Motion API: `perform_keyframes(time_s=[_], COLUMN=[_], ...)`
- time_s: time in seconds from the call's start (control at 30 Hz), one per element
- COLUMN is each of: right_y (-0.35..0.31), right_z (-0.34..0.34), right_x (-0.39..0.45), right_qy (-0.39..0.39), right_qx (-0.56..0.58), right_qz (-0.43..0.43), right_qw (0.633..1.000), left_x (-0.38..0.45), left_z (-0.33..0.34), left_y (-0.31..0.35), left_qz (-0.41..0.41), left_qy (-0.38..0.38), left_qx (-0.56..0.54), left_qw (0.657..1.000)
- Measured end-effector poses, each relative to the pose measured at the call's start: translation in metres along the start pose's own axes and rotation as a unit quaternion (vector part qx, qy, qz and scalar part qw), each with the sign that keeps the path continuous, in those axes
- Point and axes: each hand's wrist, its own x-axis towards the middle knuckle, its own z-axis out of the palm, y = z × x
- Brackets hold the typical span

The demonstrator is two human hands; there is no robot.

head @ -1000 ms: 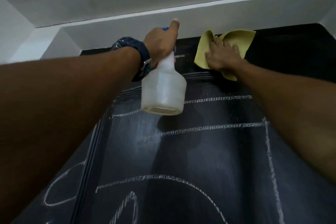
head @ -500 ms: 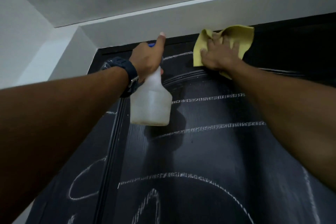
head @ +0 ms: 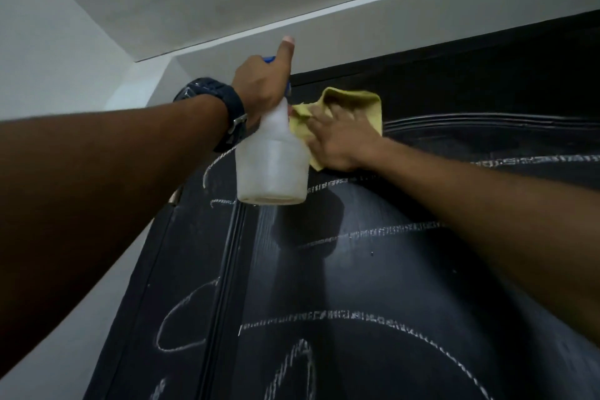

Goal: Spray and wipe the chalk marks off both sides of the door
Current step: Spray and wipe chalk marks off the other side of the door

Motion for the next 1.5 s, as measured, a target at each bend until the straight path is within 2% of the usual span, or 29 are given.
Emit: perform_keyframes(time_s=[0.07, 0.13, 0.2, 0.23, 0.3, 0.37, 0.43, 0.53, 0.57, 0.63, 0.7, 0.77, 0.83, 0.93, 1.0, 1.07, 1.13, 1.17, 1.23, 1.33, 1.43, 1.5], right_y=[0.02, 0.04, 0.02, -0.005, -0.062, -0.087, -0.076, -0.073, -0.087, -0.136, -0.185, -0.205, -0.194, -0.168, -0.183, -0.22, -0.255, -0.265, -0.258, -0.216, -0.201, -0.216], right_z=[-0.01, -0.02, -0.017, -0.011, 0.001, 0.011, 0.005, -0.003, -0.001, 0.009, 0.029, 0.038, 0.031, 0.013, 0.015, 0.026, 0.042, 0.045, 0.041, 0.027, 0.022, 0.029], right_x=[0.019, 0.037, 0.05, 0.052, 0.044, 0.037, 0.055, 0.09, 0.094, 0.081, 0.045, 0.016, 0.035, 0.091, 0.099, 0.064, 0.008, -0.017, -0.027, 0.041, 0.088, 0.079], right_qy=[0.011, 0.014, 0.016, 0.013, -0.004, -0.009, 0.015, 0.017, 0.012, -0.009, -0.026, -0.016, 0.001, 0.002, -0.009, -0.03, -0.021, -0.019, -0.039, -0.004, 0.002, 0.011], right_qx=[-0.002, 0.009, 0.023, 0.022, 0.019, 0.006, -0.003, 0.023, 0.039, 0.055, 0.053, 0.054, 0.038, 0.019, 0.041, 0.06, 0.081, 0.095, 0.103, 0.033, 0.032, 0.041], right_qz=[0.038, 0.152, 0.198, 0.169, 0.059, -0.024, 0.001, 0.131, 0.141, 0.095, 0.005, -0.047, -0.023, 0.082, 0.111, 0.067, -0.014, -0.049, -0.062, 0.026, 0.138, 0.129], right_qw=[0.999, 0.988, 0.98, 0.985, 0.998, 1.0, 1.0, 0.991, 0.989, 0.994, 0.998, 0.997, 0.999, 0.996, 0.993, 0.996, 0.996, 0.994, 0.992, 0.999, 0.99, 0.991], left_x=[0.002, 0.001, 0.003, 0.001, -0.001, -0.003, -0.003, -0.003, -0.005, -0.01, -0.015, -0.025, -0.031, -0.044, -0.053, -0.066, -0.082, -0.089, -0.104, -0.115, -0.122, -0.125], left_z=[-0.012, -0.025, -0.04, -0.048, -0.064, -0.08, -0.095, -0.114, -0.121, -0.131, -0.137, -0.139, -0.138, -0.135, -0.136, -0.138, -0.137, -0.137, -0.139, -0.143, -0.15, -0.153], left_y=[-0.009, -0.022, -0.038, -0.045, -0.056, -0.068, -0.078, -0.096, -0.102, -0.116, -0.132, -0.145, -0.16, -0.178, -0.185, -0.194, -0.202, -0.205, -0.209, -0.208, -0.205, -0.204], left_qz=[-0.018, -0.037, -0.035, -0.037, -0.036, -0.033, -0.025, -0.008, -0.01, -0.007, -0.001, 0.008, -0.006, -0.029, -0.024, -0.02, -0.024, -0.026, -0.024, -0.023, -0.031, -0.031], left_qy=[0.005, -0.003, -0.013, -0.015, -0.026, -0.057, -0.092, -0.101, -0.097, -0.088, -0.091, -0.096, -0.099, -0.107, -0.111, -0.112, -0.107, -0.103, -0.101, -0.095, -0.072, -0.064], left_qx=[0.001, 0.005, 0.018, 0.016, 0.014, 0.024, 0.038, 0.031, 0.01, -0.026, -0.024, -0.014, -0.017, -0.031, -0.028, -0.027, -0.041, -0.045, -0.051, -0.063, -0.083, -0.084], left_qw=[1.0, 0.999, 0.999, 0.999, 0.999, 0.998, 0.995, 0.994, 0.995, 0.996, 0.996, 0.995, 0.995, 0.993, 0.993, 0.993, 0.993, 0.993, 0.993, 0.993, 0.993, 0.994])
